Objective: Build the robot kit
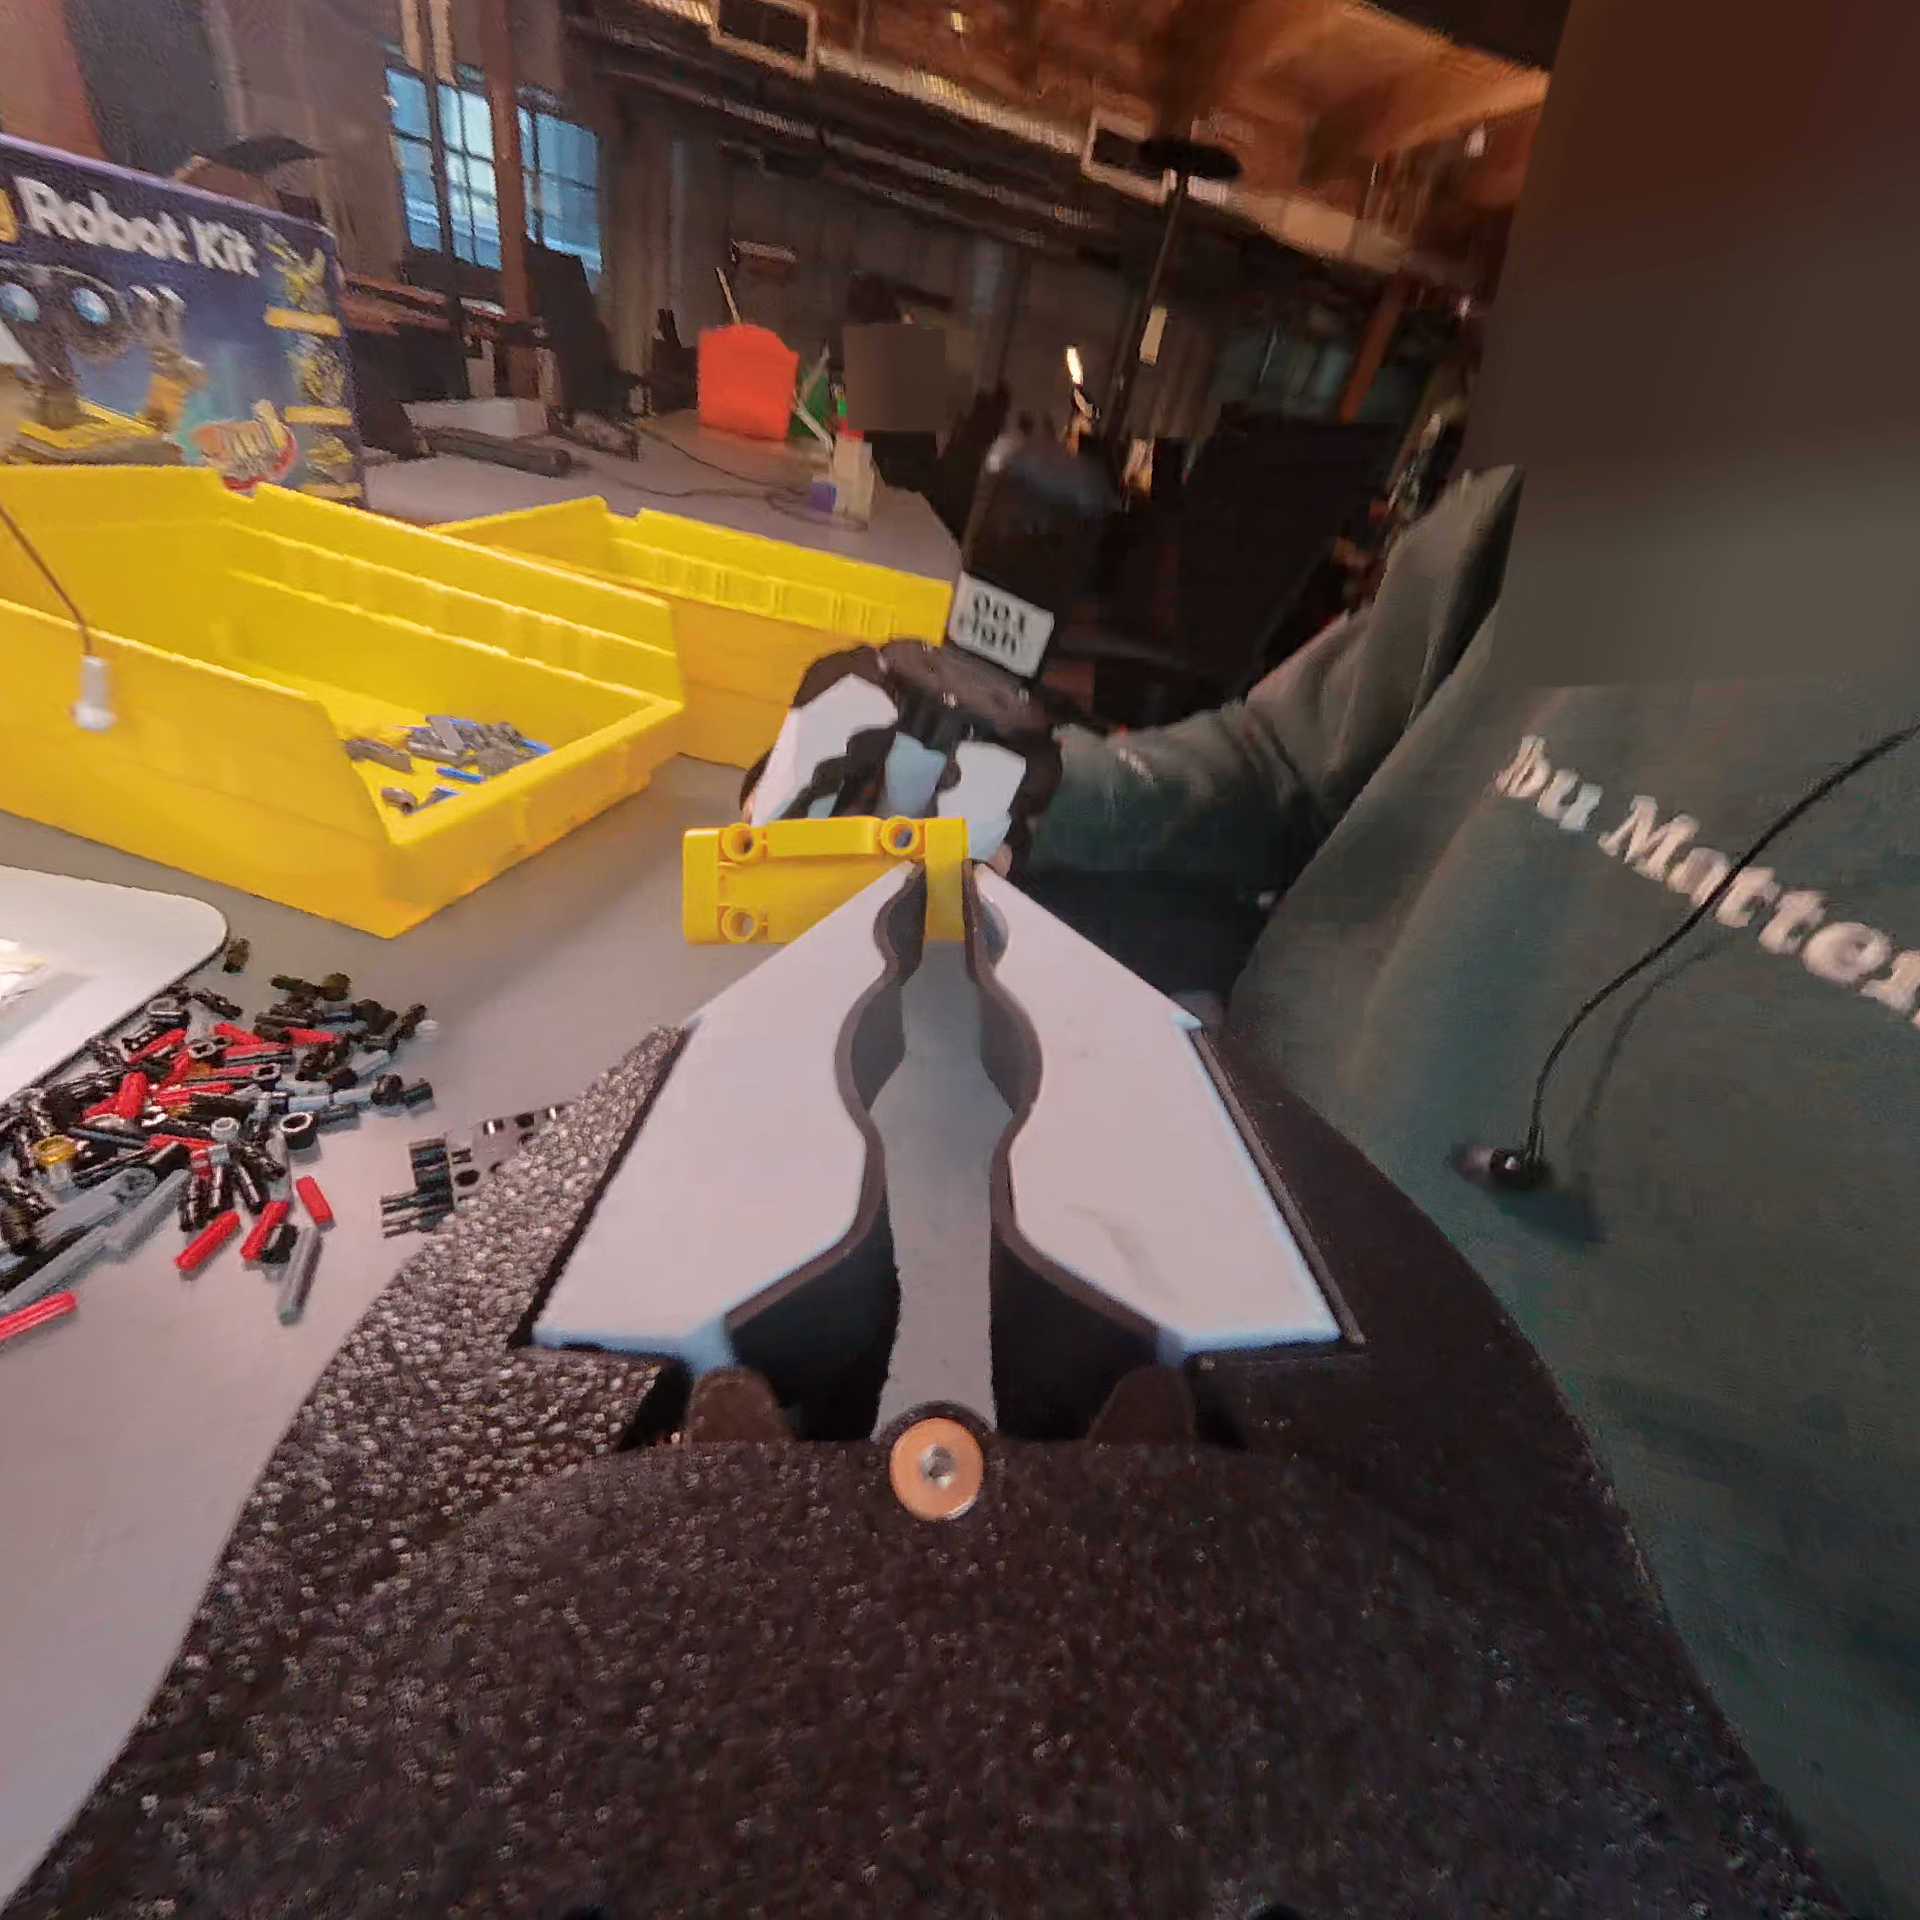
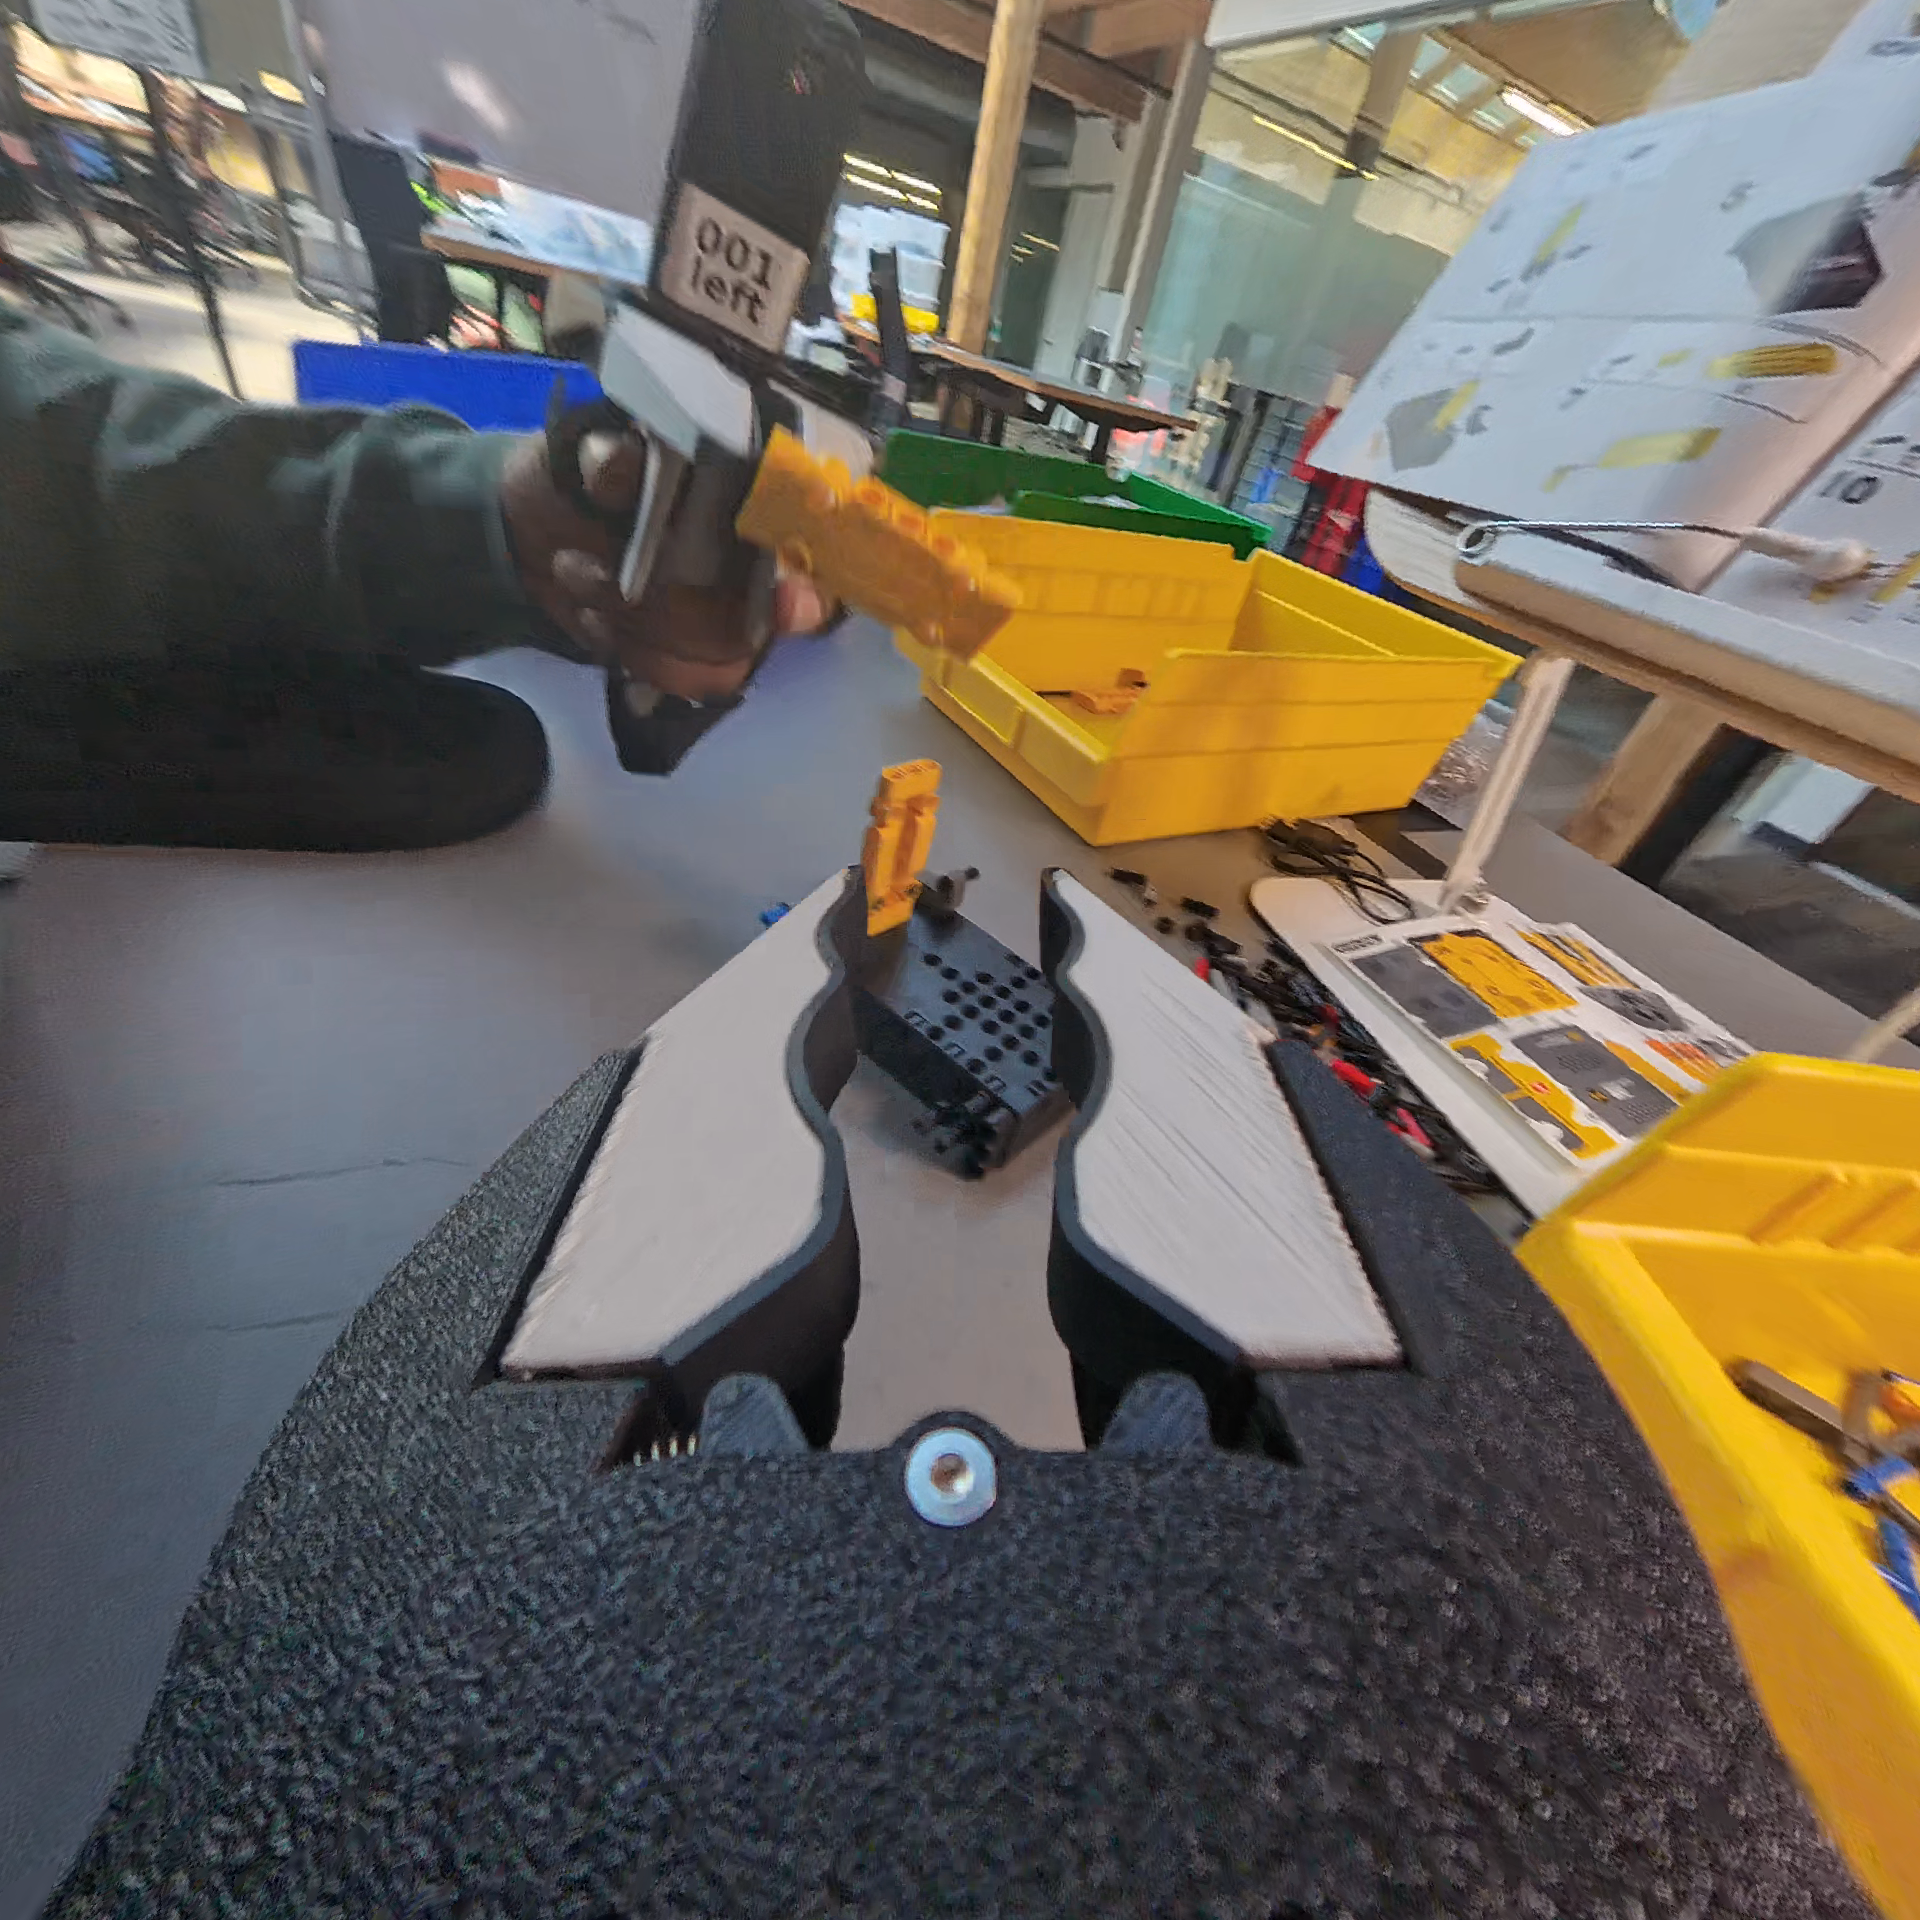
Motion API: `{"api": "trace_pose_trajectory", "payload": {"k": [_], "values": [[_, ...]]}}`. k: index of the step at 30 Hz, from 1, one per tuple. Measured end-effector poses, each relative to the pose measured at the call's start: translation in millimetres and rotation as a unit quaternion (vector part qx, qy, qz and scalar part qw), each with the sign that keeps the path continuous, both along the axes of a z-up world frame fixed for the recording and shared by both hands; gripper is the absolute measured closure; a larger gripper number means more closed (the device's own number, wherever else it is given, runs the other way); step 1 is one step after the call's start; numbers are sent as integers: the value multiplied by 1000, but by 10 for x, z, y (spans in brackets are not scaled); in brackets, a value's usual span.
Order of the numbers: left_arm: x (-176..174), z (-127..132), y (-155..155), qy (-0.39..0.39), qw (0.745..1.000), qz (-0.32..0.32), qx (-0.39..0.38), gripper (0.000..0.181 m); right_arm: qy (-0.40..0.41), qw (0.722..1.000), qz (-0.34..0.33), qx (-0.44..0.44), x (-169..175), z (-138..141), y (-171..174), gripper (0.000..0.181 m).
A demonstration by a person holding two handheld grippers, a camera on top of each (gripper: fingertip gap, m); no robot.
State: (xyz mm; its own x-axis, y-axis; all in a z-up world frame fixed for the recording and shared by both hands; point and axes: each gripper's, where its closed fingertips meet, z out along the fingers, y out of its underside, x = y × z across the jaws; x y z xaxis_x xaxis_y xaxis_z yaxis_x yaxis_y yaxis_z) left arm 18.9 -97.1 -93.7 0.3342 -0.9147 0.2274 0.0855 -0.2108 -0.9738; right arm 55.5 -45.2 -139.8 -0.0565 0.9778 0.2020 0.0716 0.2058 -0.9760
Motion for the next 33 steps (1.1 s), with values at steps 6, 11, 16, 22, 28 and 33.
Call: {"api": "trace_pose_trajectory", "payload": {"k": [6, 11, 16, 22, 28, 33], "values": [[359, -919, -344, 266, 957, -96, 58, 175, -105, 986, 121, 39, 0, -312, -417, 124], [497, -1257, -514, 360, 915, -155, 90, 175, -202, 952, 175, 150, 31, -713, -646, 127], [497, -1373, -575, 391, 897, -174, 109, 175, -271, 923, 216, 166, 99, -988, -787, 151], [224, -1350, -286, 405, 908, -72, 81, 171, -290, 922, 175, 186, 127, -1004, -650, 165], [96, -1276, -239, 381, 923, -30, 48, 159, -301, 921, 169, 180, 163, -1007, -696, 162], [-19, -967, -45, 303, 950, 55, 55, 150, -283, 935, 179, 118, 163, -905, -725, 148]]}}
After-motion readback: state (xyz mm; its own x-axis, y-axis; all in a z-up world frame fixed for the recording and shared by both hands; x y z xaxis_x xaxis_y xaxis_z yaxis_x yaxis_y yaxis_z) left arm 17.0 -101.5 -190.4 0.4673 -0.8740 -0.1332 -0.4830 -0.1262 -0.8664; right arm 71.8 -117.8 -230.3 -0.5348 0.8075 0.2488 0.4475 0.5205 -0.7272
